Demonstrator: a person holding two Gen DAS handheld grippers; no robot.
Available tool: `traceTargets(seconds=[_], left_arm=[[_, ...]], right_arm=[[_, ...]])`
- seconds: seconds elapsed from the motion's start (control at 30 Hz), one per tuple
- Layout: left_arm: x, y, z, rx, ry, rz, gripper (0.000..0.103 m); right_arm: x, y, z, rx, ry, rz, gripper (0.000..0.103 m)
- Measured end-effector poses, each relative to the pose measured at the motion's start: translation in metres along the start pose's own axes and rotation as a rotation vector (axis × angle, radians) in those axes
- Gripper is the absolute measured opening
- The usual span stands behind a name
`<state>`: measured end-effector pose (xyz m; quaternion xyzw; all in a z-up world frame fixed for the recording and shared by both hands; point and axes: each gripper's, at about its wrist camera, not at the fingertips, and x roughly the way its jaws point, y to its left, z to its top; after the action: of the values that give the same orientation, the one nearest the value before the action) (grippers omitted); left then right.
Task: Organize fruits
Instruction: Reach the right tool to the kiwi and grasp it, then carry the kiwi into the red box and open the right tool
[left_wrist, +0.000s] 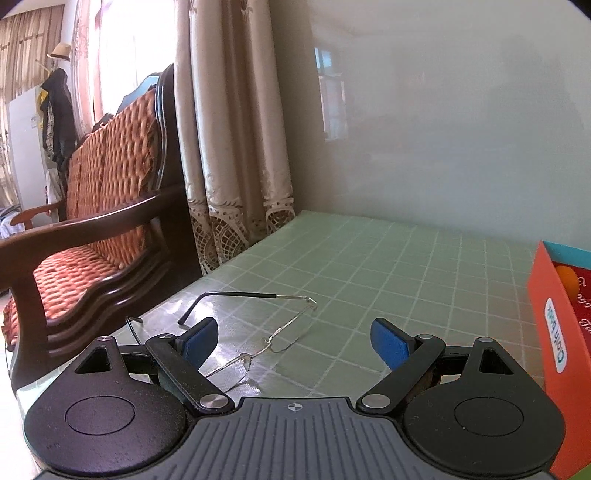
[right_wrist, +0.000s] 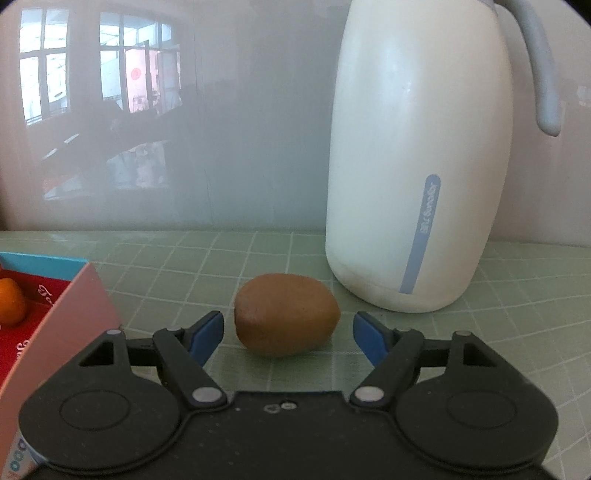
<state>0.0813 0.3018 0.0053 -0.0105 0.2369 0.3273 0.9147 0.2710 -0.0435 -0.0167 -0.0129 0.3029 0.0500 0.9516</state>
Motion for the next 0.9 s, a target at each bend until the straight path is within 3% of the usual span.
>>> traceTargets(seconds=[0.2, 0.5, 0.9], left_arm=[[0.000, 0.000, 0.001, -0.004, -0.001, 0.008, 0.089], [-0.003, -0.002, 0.002, -0.009, 0.003, -0.004, 0.089], [-0.025, -0.002, 0.002, -0.026, -0.009, -0.052, 0.089]], right_arm=[[0.001, -0.005, 0.001, 0.014, 0.014, 0.023, 0.061], [-0.009, -0.006, -0.002, 0.008, 0.003, 0.018, 0.060], [-0.074, 0.006, -0.009, -0.014, -0.057, 0.055, 0.060]])
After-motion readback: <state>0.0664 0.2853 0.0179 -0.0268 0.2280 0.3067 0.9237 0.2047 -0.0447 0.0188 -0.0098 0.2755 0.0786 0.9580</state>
